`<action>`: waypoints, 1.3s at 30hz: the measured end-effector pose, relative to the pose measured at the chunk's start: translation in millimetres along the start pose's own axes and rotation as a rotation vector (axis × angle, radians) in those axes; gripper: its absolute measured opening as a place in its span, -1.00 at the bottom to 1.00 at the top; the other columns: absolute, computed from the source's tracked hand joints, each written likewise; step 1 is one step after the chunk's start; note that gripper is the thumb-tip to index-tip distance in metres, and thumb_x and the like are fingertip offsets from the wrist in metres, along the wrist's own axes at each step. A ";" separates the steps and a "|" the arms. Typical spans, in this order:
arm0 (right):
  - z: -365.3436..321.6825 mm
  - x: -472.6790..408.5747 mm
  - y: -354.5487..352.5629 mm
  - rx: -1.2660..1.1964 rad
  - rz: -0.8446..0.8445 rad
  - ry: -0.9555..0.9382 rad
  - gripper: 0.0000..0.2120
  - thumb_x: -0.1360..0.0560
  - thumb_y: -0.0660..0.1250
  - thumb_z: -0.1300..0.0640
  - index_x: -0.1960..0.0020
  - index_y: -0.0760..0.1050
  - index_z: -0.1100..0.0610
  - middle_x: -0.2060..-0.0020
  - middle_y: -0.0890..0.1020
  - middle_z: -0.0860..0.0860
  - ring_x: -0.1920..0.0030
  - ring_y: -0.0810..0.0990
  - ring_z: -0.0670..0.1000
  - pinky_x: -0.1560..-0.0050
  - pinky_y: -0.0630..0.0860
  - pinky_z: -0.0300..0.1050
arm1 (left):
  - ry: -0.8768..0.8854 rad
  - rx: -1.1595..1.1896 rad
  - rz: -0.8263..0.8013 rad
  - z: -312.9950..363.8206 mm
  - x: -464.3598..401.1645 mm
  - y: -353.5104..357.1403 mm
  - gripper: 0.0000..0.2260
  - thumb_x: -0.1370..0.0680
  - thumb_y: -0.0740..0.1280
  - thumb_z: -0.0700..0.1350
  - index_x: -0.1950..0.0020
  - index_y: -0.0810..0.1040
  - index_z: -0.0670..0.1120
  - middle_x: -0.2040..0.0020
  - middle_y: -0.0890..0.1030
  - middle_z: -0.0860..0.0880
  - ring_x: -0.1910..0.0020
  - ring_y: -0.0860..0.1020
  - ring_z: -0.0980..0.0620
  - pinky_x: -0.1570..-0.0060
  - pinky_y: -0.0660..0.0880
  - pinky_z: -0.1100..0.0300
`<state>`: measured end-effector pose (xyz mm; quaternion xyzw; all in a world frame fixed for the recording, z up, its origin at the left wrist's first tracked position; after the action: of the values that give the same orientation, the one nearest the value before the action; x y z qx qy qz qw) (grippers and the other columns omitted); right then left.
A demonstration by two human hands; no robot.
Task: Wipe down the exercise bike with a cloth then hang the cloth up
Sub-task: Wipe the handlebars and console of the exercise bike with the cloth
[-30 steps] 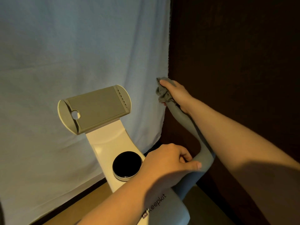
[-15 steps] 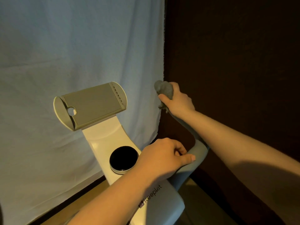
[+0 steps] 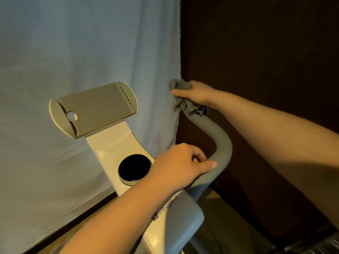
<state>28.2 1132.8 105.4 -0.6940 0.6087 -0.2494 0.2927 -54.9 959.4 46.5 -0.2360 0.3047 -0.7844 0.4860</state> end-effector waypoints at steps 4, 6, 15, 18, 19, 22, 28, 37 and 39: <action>-13.7 2.1 2.5 -0.197 0.156 -0.059 -0.77 -0.44 0.43 -0.17 0.11 0.44 -0.09 0.09 0.55 -0.12 0.03 0.54 -0.08 0.16 0.43 -0.29 | 0.011 0.031 0.004 -0.3 0.1 0.2 -0.74 -0.44 0.37 0.27 0.07 0.64 0.12 0.31 0.58 0.11 0.30 0.53 0.17 0.23 0.46 0.15; 4.7 9.6 6.9 -0.183 0.227 -0.038 -0.69 -0.45 0.41 -0.18 -0.06 0.46 -0.04 0.05 0.55 -0.10 0.05 0.51 -0.09 0.20 0.41 -0.27 | 0.008 0.031 0.007 -0.3 0.5 1.2 -0.73 -0.45 0.37 0.27 0.05 0.63 0.12 0.34 0.56 0.12 0.32 0.51 0.18 0.27 0.41 0.19; 5.2 -12.2 11.1 -0.400 0.027 -0.015 -0.61 -0.36 0.55 -0.07 -0.10 0.52 0.02 -0.03 0.62 0.00 -0.03 0.62 -0.02 0.00 0.59 -0.15 | 0.008 0.029 -0.007 -5.0 -4.5 3.7 -0.71 -0.43 0.37 0.30 0.05 0.62 0.12 0.35 0.54 0.14 0.29 0.53 0.19 0.18 0.48 0.14; 17.0 -2.2 16.8 -0.367 0.030 -0.034 -0.72 -0.40 0.52 -0.03 -0.03 0.49 -0.08 0.00 0.61 -0.07 0.00 0.60 -0.09 -0.02 0.54 -0.22 | 0.013 0.024 -0.006 -3.1 -3.6 3.2 -0.71 -0.44 0.36 0.30 0.04 0.62 0.12 0.35 0.54 0.13 0.29 0.53 0.18 0.18 0.49 0.13; 18.7 -1.3 17.4 -0.285 -0.023 -0.033 -0.69 -0.40 0.51 -0.06 -0.08 0.49 -0.07 -0.01 0.61 -0.08 0.01 0.58 -0.12 0.04 0.52 -0.26 | 0.019 0.015 -0.005 -2.5 -3.5 2.4 -0.70 -0.44 0.36 0.30 0.04 0.62 0.11 0.34 0.54 0.14 0.29 0.53 0.19 0.17 0.49 0.12; 11.7 -7.4 6.9 -0.161 -0.070 0.011 -0.51 -0.35 0.52 -0.17 -0.17 0.49 0.00 0.03 0.59 -0.10 0.02 0.57 -0.12 0.17 0.47 -0.29 | 0.024 0.006 -0.006 -1.8 -2.7 1.4 -0.70 -0.44 0.35 0.30 0.03 0.62 0.11 0.30 0.57 0.13 0.26 0.53 0.19 0.19 0.47 0.14; 4.6 -12.6 10.6 -0.274 0.161 -0.032 -0.27 -0.22 0.57 -0.21 -0.28 0.44 0.05 -0.15 0.58 -0.03 -0.13 0.56 -0.01 -0.20 0.52 -0.05 | 0.023 -0.022 -0.024 -0.3 -2.2 2.8 -0.68 -0.46 0.33 0.30 -0.01 0.61 0.11 0.23 0.60 0.10 0.22 0.55 0.18 0.15 0.52 0.12; -18.3 -21.2 -7.7 -0.151 0.140 -0.007 -0.17 -0.18 0.62 -0.17 -0.34 0.41 0.08 -0.18 0.55 -0.05 -0.15 0.55 -0.04 -0.12 0.51 -0.17 | 0.033 -0.019 -0.013 -0.2 -3.0 1.9 -0.69 -0.46 0.34 0.29 -0.02 0.61 0.10 0.29 0.56 0.13 0.28 0.51 0.20 0.24 0.46 0.17; -21.1 -14.3 2.1 -0.106 0.209 -0.048 -0.14 -0.21 0.62 -0.11 -0.39 0.32 0.06 -0.20 0.50 -0.07 -0.16 0.48 -0.06 -0.13 0.44 -0.19 | 0.031 -0.024 -0.021 -0.6 -3.4 3.0 -0.68 -0.47 0.34 0.29 -0.04 0.61 0.10 0.30 0.55 0.14 0.28 0.50 0.20 0.26 0.42 0.20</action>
<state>10.0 1144.6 119.0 -0.6470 0.6830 -0.1682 0.2943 -52.1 961.7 43.7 -0.2329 0.3190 -0.7892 0.4702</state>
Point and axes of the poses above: each hand's wrist, its own x-axis away from the middle knuckle, its own y-axis out of the palm, z = x × y, the point moved 9 cm from there along -x, towards the middle knuckle
